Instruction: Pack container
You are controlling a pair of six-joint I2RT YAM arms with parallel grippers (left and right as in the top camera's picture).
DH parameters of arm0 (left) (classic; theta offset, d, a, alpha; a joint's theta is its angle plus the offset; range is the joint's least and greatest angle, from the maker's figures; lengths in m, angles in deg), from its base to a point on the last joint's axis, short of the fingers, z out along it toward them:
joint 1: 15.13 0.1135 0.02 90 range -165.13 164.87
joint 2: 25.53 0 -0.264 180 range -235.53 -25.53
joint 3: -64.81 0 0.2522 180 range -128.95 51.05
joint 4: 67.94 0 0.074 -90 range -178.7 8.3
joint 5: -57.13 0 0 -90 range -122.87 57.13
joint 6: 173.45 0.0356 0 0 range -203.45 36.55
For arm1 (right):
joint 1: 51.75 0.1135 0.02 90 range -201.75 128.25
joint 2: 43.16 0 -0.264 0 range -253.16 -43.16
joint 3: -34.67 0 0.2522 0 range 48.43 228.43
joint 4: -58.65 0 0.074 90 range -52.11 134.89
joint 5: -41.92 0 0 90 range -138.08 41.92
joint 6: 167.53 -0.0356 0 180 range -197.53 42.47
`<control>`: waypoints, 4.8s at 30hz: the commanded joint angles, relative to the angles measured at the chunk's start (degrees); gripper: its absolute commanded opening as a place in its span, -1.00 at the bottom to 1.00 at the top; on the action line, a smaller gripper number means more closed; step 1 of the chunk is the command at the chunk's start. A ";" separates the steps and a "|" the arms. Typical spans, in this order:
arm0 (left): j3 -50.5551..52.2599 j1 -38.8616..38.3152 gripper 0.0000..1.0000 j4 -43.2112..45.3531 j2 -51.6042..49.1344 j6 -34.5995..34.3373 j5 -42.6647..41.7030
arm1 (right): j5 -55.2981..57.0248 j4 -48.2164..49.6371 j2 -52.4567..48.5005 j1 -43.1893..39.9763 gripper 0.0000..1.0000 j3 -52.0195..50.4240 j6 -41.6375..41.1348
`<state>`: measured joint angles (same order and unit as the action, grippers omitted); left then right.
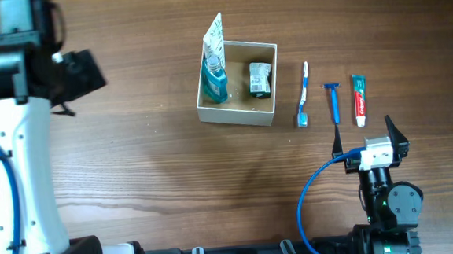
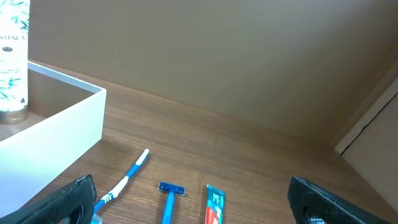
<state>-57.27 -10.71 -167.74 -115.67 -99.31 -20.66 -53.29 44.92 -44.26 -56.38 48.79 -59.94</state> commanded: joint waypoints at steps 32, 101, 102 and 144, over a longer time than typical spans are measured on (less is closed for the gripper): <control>26.69 13.86 0.99 17.09 -1.90 -1.53 -7.23 | 0.94 0.15 0.46 0.22 1.00 -0.07 -1.09; 26.69 13.86 0.99 17.09 -1.90 -1.53 -7.23 | -2.58 -43.08 -81.94 -5.01 0.99 69.81 -13.25; 26.69 13.86 1.00 17.09 -1.90 -1.53 -7.23 | -2.82 -44.41 -83.27 -5.70 1.00 69.81 -13.25; 26.69 13.86 1.00 17.09 -1.90 -1.53 -7.23 | 7.78 -40.26 -111.21 -8.57 1.00 69.66 -7.28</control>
<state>-30.80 2.84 -150.67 -117.51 -100.34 -27.44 -46.54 3.94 -154.16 -63.70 117.81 -67.57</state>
